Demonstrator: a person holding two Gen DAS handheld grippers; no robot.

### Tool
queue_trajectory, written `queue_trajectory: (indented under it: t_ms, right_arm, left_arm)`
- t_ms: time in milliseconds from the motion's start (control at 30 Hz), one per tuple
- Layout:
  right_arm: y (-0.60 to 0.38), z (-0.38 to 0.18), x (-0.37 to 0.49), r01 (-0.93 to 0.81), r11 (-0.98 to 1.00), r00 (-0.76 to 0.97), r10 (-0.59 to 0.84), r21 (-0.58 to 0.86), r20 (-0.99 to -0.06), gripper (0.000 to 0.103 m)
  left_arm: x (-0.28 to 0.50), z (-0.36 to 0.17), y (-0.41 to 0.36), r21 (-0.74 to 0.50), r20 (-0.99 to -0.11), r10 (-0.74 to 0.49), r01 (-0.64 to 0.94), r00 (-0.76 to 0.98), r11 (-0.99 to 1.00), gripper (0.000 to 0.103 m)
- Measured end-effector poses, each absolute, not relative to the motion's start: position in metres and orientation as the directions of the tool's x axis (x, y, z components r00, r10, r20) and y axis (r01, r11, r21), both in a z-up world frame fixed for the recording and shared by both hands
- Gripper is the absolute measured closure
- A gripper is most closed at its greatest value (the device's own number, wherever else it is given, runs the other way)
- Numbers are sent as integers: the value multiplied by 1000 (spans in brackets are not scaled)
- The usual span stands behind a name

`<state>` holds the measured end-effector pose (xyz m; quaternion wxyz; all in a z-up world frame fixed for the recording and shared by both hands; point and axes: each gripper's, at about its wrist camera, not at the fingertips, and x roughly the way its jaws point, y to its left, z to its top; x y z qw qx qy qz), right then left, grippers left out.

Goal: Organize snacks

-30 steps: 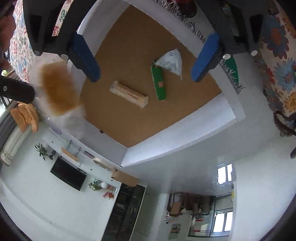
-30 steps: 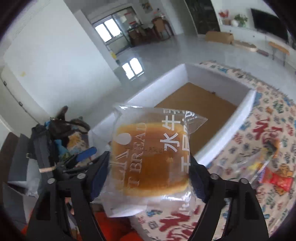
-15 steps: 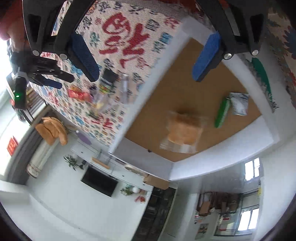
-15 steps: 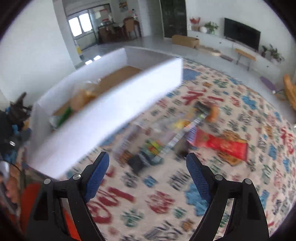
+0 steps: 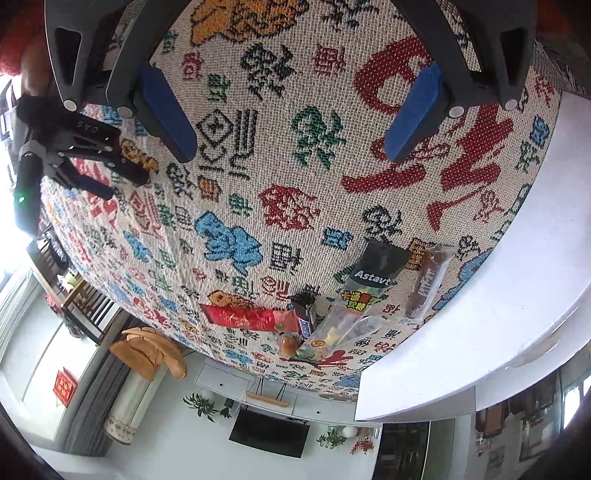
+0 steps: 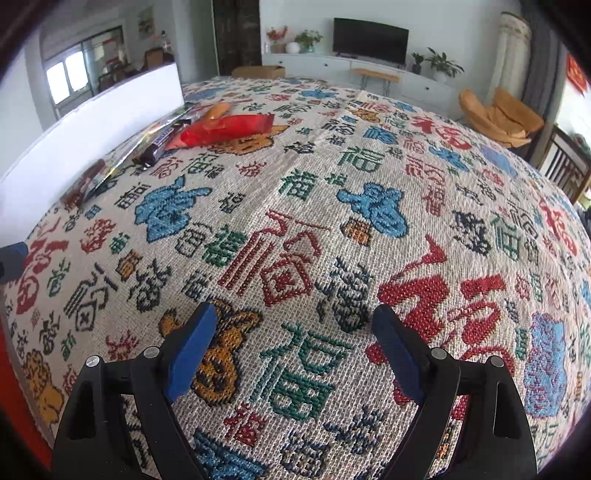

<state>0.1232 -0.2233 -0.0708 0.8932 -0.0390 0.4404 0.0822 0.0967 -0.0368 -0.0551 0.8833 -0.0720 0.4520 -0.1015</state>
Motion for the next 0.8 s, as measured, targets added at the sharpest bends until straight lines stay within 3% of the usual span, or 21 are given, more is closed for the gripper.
queue_trajectory:
  t_ms: [300,633,800]
  right_arm:
    - [-224,-73,125,-179,984,599,112,4,-793,12]
    - [-224,-73,125,-180,984,599,113,4,-793,12]
    - [-224,-73,125,-180,984,599,113,4,-793,12]
  left_arm:
    - [103,-75,-35,-197,-821,-211,85,530,977,2]
    - [101,-82,-61,-3,-855,-65,119,515,993,0]
    - [102,-82,-59,-9,-855,-68,117,514,993,0]
